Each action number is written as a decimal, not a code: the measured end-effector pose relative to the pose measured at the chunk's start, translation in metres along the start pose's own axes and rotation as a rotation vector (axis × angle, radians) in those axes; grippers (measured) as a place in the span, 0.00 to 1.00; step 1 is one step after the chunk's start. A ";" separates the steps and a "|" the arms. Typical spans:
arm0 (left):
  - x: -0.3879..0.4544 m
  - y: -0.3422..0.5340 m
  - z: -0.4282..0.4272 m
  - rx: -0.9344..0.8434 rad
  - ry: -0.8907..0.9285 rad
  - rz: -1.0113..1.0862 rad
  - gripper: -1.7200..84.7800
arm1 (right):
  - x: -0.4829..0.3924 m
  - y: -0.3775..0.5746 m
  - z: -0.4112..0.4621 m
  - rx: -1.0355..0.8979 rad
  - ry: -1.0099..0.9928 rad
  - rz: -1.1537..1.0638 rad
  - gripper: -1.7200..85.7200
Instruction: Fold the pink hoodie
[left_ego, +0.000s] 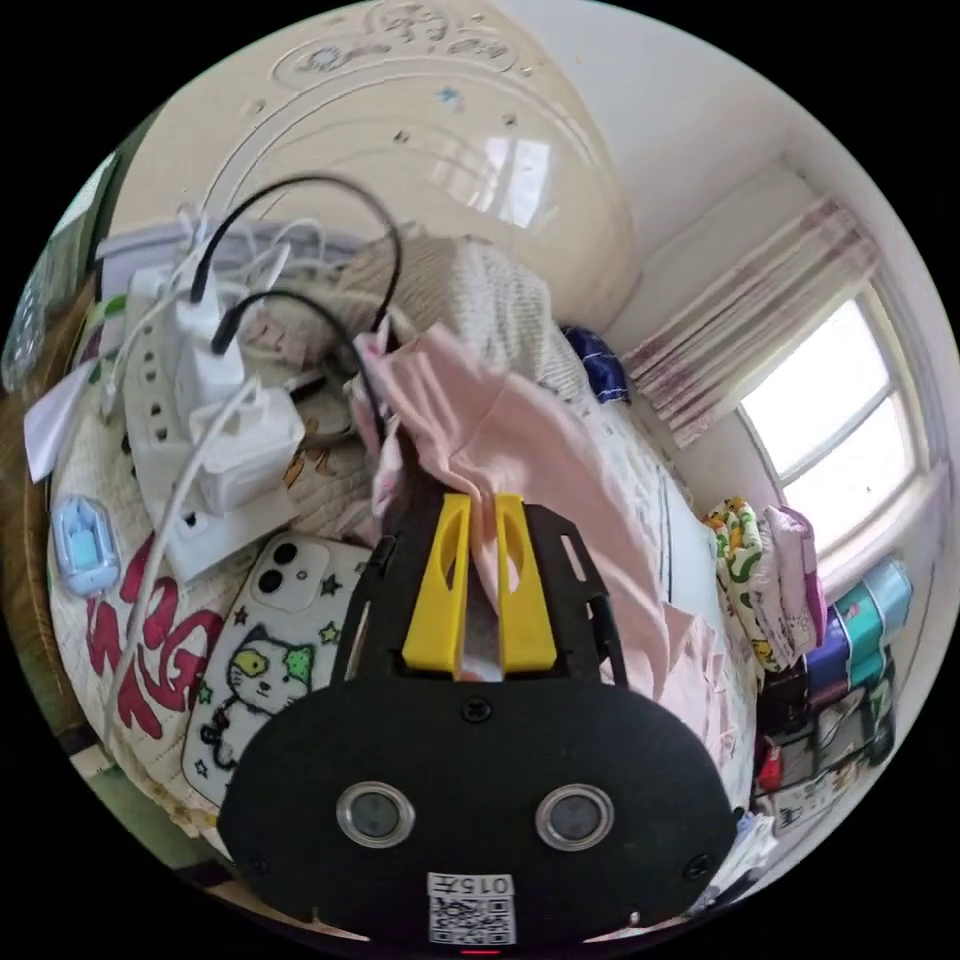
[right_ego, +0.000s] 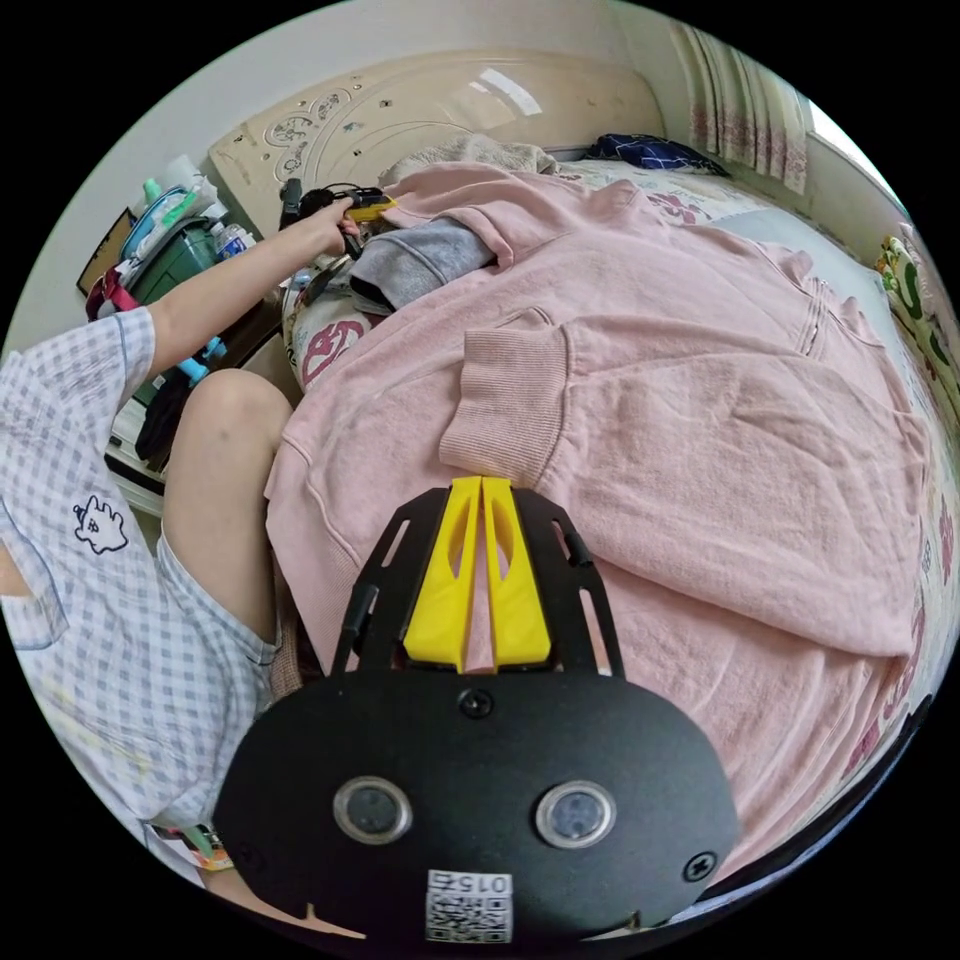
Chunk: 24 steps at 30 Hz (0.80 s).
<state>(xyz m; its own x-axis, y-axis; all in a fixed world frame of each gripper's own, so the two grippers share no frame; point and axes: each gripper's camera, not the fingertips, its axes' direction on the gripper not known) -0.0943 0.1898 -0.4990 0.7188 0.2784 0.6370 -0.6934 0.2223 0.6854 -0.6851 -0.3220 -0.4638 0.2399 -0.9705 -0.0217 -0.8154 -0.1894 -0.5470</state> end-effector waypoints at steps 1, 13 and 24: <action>0.022 0.007 -0.018 0.062 0.034 0.049 0.06 | 0.005 -0.005 -0.009 0.001 -0.014 0.008 0.01; 0.346 0.310 -0.137 0.120 0.396 1.223 0.04 | 0.091 -0.035 -0.185 0.255 -0.254 0.269 0.03; 0.422 0.516 -0.066 -0.271 0.361 1.635 0.07 | 0.206 -0.024 -0.288 0.472 -0.624 0.681 0.21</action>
<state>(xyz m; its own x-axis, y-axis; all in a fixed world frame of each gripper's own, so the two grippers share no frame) -0.1523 0.4839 0.1000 -0.7250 0.5366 0.4317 -0.6597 -0.3611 -0.6591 -0.7682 -0.5606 -0.2140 0.1458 -0.5748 -0.8052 -0.6235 0.5785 -0.5259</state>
